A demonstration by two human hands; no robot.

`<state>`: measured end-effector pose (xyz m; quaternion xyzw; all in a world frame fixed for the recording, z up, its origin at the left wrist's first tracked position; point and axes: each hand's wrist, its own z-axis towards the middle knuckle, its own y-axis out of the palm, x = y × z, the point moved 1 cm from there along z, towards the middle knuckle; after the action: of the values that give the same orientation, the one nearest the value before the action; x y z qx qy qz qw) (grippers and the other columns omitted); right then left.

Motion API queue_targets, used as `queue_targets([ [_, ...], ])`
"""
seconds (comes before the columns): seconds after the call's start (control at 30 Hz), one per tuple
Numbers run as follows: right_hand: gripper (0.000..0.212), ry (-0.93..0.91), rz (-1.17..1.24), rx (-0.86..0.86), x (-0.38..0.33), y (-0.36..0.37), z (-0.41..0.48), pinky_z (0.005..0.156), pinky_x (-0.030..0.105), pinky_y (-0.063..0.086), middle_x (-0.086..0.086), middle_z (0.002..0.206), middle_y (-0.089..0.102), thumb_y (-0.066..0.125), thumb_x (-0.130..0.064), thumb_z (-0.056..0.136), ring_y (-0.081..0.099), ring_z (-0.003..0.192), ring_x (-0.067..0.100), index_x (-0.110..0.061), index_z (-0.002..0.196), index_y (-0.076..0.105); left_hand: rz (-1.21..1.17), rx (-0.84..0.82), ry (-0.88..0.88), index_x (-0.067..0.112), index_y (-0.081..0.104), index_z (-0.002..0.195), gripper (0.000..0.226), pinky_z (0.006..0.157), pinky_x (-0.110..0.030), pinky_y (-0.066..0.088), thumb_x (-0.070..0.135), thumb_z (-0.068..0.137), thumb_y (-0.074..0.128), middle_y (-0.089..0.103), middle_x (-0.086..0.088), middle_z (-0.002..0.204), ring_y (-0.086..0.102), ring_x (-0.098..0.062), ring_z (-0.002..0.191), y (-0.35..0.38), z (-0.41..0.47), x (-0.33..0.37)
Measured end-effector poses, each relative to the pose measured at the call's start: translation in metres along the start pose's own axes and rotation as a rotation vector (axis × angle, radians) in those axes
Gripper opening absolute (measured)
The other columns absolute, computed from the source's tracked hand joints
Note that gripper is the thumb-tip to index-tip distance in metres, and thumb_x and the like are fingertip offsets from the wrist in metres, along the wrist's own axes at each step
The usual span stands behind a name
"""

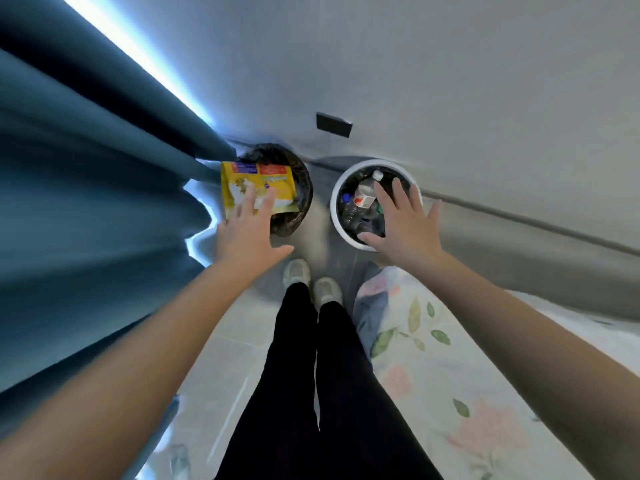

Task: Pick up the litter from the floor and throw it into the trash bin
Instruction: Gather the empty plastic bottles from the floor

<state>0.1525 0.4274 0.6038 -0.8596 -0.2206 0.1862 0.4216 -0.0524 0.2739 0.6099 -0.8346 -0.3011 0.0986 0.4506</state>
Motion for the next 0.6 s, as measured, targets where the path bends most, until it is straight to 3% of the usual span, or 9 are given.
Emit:
queue_targets([
  [0.2, 0.094, -0.206, 0.002, 0.065, -0.057, -0.059, -0.095, 0.111, 0.066, 0.009, 0.004, 0.163, -0.003, 0.051, -0.068, 0.084, -0.001, 0.149, 0.032, -0.032, 0.154, -0.002, -0.103, 0.187, -0.319, 0.032, -0.003, 0.151, 0.11, 0.11, -0.059, 0.024, 0.075, 0.07, 0.058, -0.005, -0.004, 0.161, 0.007, -0.032, 0.146, -0.043, -0.154, -0.024],
  [0.47, 0.1, -0.625, -0.159, 0.075, -0.136, -0.051, -0.167, 0.111, 0.066, 0.007, 0.005, 0.162, -0.008, 0.056, -0.067, 0.082, -0.006, 0.148, 0.034, -0.034, 0.153, -0.006, -0.336, 0.354, -0.761, 0.03, -0.002, 0.151, 0.109, 0.113, -0.063, 0.007, 0.073, 0.072, 0.059, -0.008, -0.005, 0.161, -0.006, -0.031, 0.147, 0.01, -0.308, -0.024],
  [0.6, 0.1, -0.845, -0.238, 0.053, -0.186, -0.035, -0.201, 0.113, 0.066, 0.003, 0.003, 0.163, -0.007, 0.06, -0.064, 0.079, -0.009, 0.148, 0.034, -0.037, 0.152, -0.004, -0.412, 0.427, -0.942, 0.03, -0.003, 0.151, 0.11, 0.112, -0.064, 0.006, 0.073, 0.071, 0.059, -0.006, -0.006, 0.161, -0.007, -0.03, 0.147, 0.04, -0.365, -0.028],
])
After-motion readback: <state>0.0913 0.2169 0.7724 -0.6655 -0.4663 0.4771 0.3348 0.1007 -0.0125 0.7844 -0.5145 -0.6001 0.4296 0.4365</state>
